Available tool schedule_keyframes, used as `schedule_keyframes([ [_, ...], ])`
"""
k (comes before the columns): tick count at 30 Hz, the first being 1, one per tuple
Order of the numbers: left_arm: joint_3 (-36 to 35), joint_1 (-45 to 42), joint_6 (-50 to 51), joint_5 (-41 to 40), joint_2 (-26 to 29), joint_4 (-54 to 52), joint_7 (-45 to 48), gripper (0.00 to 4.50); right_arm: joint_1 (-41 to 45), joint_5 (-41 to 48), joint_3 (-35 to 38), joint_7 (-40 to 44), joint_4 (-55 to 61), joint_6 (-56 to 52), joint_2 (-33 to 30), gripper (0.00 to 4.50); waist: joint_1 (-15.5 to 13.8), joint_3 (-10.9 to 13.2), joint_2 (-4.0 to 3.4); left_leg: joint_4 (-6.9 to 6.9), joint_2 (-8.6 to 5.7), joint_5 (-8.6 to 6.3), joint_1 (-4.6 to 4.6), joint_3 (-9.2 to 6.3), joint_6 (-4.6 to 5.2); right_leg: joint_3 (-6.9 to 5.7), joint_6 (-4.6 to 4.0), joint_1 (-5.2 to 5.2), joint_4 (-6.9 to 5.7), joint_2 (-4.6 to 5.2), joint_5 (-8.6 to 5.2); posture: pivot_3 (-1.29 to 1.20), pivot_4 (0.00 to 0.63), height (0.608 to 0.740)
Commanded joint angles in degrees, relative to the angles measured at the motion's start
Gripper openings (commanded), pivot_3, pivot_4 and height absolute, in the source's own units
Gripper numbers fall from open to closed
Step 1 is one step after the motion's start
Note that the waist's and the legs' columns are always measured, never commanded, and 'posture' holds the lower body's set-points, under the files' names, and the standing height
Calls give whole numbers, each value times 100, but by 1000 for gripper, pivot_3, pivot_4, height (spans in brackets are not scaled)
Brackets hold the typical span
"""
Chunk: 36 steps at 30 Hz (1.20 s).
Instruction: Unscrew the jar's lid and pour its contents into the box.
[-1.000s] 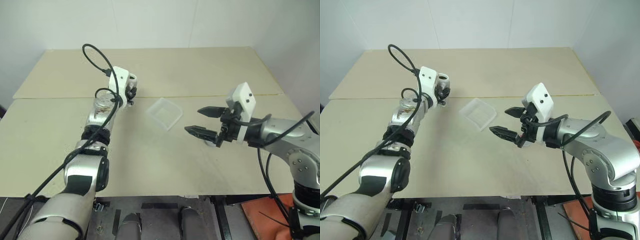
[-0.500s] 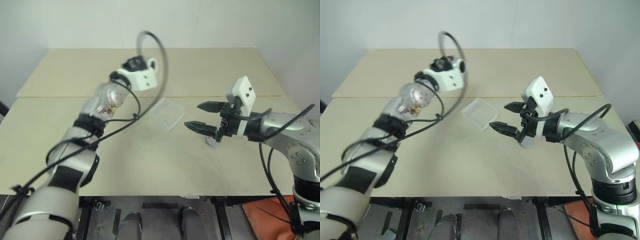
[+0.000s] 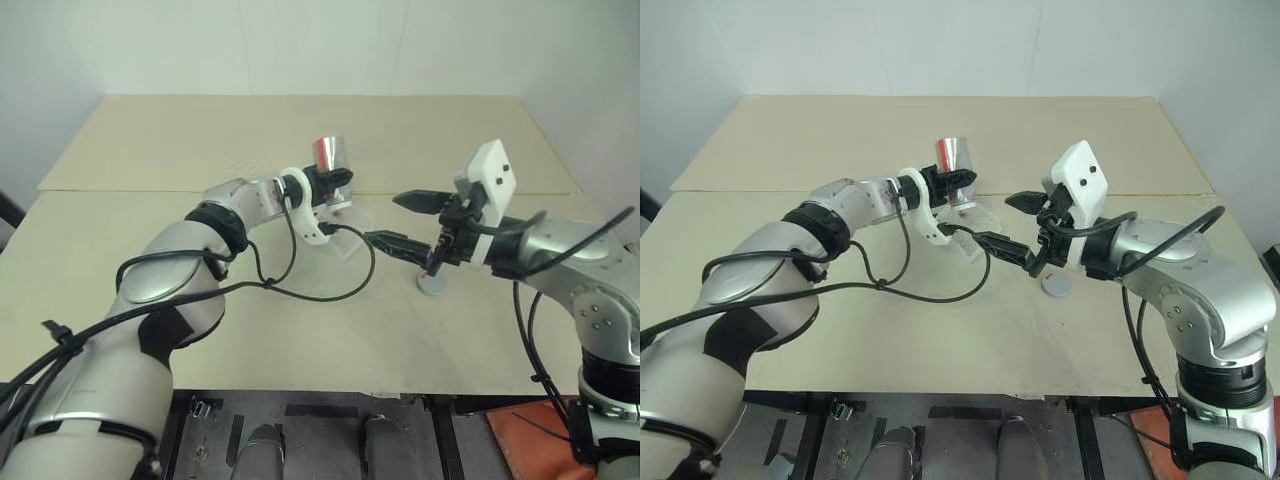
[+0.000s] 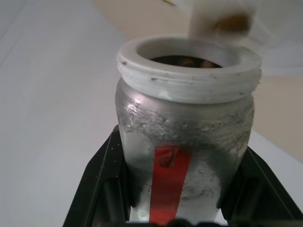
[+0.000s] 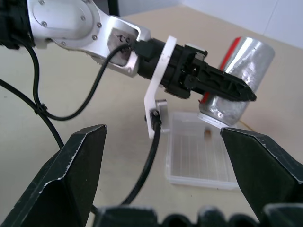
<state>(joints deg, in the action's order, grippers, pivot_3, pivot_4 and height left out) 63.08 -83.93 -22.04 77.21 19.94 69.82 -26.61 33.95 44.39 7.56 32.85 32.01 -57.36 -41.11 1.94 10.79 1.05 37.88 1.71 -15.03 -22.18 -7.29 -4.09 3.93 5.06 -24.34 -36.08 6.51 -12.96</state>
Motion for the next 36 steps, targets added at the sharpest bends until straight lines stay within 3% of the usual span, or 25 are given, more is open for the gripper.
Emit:
schedule_keyframes([
  [1, 74, -226, 145, 105, -24, 83, -176, 1905, -55, 226, 317, -165, 275, -49, -24, 4471, -3, 0, 0, 0, 0, 0, 0, -1, 0, 0, 0, 0, 0, 0, 0, 0, 150, 740],
  [6, -13, -194, 38, 6, -5, 106, -155, 1905, -129, 350, 353, -260, 297, -59, -88, 4471, 12, 0, 0, 0, 0, 0, 3, 0, 0, 0, 0, 0, -2, 0, 0, 0, 150, 740],
  [10, -541, -17, -246, -613, 204, 69, 112, 1905, -184, 372, 348, -248, 290, -20, -140, 4471, 14, 0, 0, 0, 1, 0, 1, 0, 0, 0, 0, 0, -1, 0, 0, 0, 150, 740],
  [15, -2079, 478, -773, -2370, 611, -106, 1166, 1905, -218, 321, 315, -142, 204, 105, -265, 4471, 59, 0, -1, 0, 2, 0, 6, 1, 0, 0, -1, 0, -4, 0, 0, 0, 150, 740],
  [18, -3525, 1068, -877, -4242, 685, -471, 2724, 1905, -191, 268, 283, -34, 100, 142, -350, 4471, 61, -1, -2, 0, 2, 0, 9, 1, -1, 1, -1, 1, -7, 0, 0, 0, 150, 740],
  [21, -5184, 1790, 721, -6601, 444, -1721, 4674, 1905, -169, 233, 255, 83, -7, 187, -414, 4471, 65, -1, -3, 1, 3, 2, 8, -1, -3, 0, -1, 2, -3, 1, 0, 0, 150, 740],
  [24, -6106, 2300, 2651, -7913, 319, -2949, 5547, 1905, -137, 216, 252, 136, -81, 197, -412, 4471, 81, -1, -3, 5, 3, 2, 4, -3, -2, -2, -1, 3, -7, 1, 0, 0, 150, 740],
  [29, -6783, 3201, 3931, -8772, 228, -4338, 5660, 1905, -100, 187, 229, 206, -152, 163, -420, 4471, 187, -2, -4, 6, 3, 1, 18, -5, -1, -1, -1, 14, -9, 1, 0, 0, 150, 740],
  [36, -6841, 4157, 3803, -8834, 92, -4927, 5618, 1905, -176, 262, 336, 205, -96, 49, -490, 4471, 204, -3, -4, 6, 4, 2, 30, -4, -1, -1, -3, 20, -11, 0, 1, 0, 150, 740],
])
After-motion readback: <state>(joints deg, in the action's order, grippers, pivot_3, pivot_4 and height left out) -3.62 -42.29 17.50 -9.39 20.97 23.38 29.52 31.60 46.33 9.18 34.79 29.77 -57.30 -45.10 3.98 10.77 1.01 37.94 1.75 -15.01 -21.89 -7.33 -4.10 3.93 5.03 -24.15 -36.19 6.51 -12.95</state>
